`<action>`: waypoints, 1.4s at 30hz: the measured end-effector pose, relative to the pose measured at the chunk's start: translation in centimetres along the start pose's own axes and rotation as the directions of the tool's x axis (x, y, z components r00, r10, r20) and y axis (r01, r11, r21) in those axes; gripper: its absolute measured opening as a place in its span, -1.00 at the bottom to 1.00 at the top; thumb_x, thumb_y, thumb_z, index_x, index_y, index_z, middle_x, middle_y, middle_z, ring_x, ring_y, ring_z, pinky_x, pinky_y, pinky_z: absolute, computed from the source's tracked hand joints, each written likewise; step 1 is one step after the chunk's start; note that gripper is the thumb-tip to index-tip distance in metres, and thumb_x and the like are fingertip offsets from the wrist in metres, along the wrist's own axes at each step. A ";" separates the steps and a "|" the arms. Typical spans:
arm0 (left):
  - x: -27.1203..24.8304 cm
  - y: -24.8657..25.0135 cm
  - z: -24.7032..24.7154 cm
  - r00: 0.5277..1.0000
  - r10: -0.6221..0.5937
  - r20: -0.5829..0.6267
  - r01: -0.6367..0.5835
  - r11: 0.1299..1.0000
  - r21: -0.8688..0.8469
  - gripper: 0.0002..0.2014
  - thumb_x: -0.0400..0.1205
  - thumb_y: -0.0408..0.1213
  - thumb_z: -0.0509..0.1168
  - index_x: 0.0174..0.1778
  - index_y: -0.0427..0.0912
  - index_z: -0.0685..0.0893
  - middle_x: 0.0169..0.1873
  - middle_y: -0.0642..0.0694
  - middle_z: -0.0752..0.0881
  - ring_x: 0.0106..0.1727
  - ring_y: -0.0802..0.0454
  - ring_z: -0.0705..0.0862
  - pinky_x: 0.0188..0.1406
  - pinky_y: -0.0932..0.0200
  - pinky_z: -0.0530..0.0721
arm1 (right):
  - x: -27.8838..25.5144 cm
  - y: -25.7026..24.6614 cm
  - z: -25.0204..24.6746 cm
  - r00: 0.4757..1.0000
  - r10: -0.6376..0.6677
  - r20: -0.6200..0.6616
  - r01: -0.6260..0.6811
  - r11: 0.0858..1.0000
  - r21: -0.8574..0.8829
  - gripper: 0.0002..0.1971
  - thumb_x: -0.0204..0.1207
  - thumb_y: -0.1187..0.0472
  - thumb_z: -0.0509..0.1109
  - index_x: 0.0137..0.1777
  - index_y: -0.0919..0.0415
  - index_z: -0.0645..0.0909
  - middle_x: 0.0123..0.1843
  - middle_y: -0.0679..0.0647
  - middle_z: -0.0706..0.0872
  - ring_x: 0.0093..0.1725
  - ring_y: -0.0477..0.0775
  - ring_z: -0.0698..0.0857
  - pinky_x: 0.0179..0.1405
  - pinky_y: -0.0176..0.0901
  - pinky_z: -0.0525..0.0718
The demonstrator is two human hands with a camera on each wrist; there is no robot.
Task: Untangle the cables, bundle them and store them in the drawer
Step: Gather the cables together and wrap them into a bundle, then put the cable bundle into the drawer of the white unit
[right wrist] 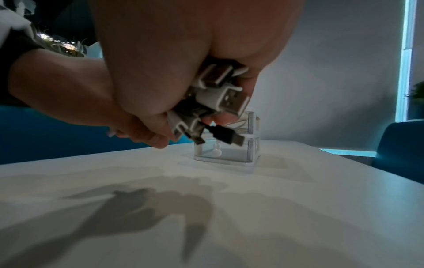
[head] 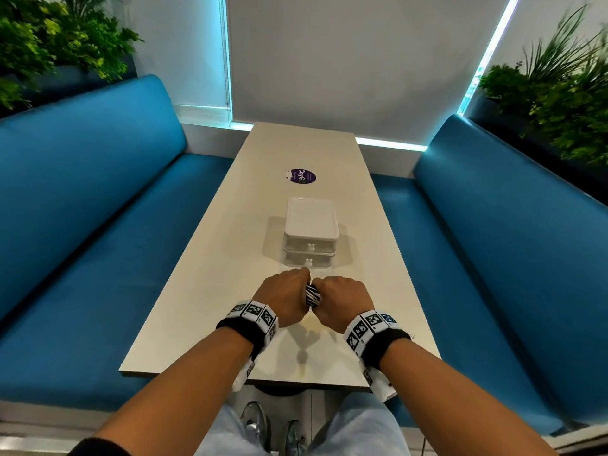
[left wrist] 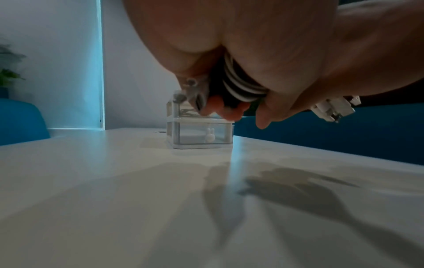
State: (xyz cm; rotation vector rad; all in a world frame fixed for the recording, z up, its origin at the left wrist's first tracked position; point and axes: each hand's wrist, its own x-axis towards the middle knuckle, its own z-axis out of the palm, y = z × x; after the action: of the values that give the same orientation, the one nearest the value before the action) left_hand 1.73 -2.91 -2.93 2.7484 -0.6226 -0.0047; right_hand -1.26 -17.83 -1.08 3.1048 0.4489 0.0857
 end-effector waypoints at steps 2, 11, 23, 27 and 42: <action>0.4 -0.6 0.6 0.999 -0.035 -0.005 0.033 0.983 -0.178 -0.62 0.44 -0.12 0.37 0.11 0.06 0.39 0.02 0.03 0.55 -0.15 -0.10 0.64 -0.12 -0.08 0.67 | 0.1 0.5 0.2 0.999 0.045 -0.001 -0.045 0.999 0.025 -0.87 0.47 0.03 0.26 -0.05 0.01 0.54 -0.18 0.01 0.70 -0.20 0.21 0.69 -0.34 -0.10 0.50; 2.1 -6.2 1.9 0.922 -0.355 0.152 0.375 0.917 -0.133 -0.72 0.62 0.00 0.31 0.18 -0.03 0.56 0.20 -0.15 0.65 0.15 -0.16 0.65 0.09 0.07 0.60 | 4.5 4.8 -2.2 0.958 0.249 -0.140 -0.213 0.949 0.230 -0.83 0.48 -0.01 0.35 0.04 -0.06 0.58 -0.10 -0.03 0.69 -0.16 0.16 0.70 -0.27 -0.08 0.61; 3.3 -2.9 3.4 0.935 -0.340 0.099 0.348 0.934 -0.085 -0.78 0.68 -0.07 0.19 0.09 0.02 0.70 0.07 -0.13 0.73 0.05 -0.18 0.71 -0.06 0.09 0.62 | 8.0 3.5 -1.2 0.978 0.185 -0.097 -0.155 0.954 0.257 -0.61 0.47 0.06 0.39 0.31 -0.18 0.61 0.24 -0.15 0.62 0.10 0.08 0.69 -0.08 -0.07 0.64; 2.6 -2.2 4.0 0.937 -0.339 0.082 0.343 0.938 -0.044 -0.66 0.70 0.04 0.16 0.15 -0.10 0.69 0.06 -0.17 0.74 0.04 -0.20 0.71 -0.03 0.04 0.66 | 6.5 3.2 -1.2 0.978 0.154 -0.138 -0.119 0.965 0.235 -0.72 0.46 0.04 0.40 0.18 -0.13 0.65 0.11 -0.15 0.64 0.00 0.08 0.70 -0.21 -0.13 0.58; 1.8 2.1 3.3 0.946 -0.307 -0.106 0.315 0.946 0.076 -0.69 0.73 0.00 0.18 0.06 -0.16 0.67 -0.03 -0.15 0.75 -0.01 -0.18 0.75 -0.21 0.07 0.55 | 3.4 2.2 -1.8 0.969 0.234 -0.080 -0.194 0.919 0.343 -0.70 0.39 0.05 0.49 0.12 0.00 0.67 0.12 -0.08 0.68 0.05 0.16 0.69 -0.04 0.02 0.68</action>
State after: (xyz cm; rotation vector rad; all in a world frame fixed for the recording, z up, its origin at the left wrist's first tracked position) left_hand 2.26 -6.50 -5.33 2.8866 -0.1618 0.0804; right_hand 2.56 -18.99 0.97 3.4877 0.1290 0.2193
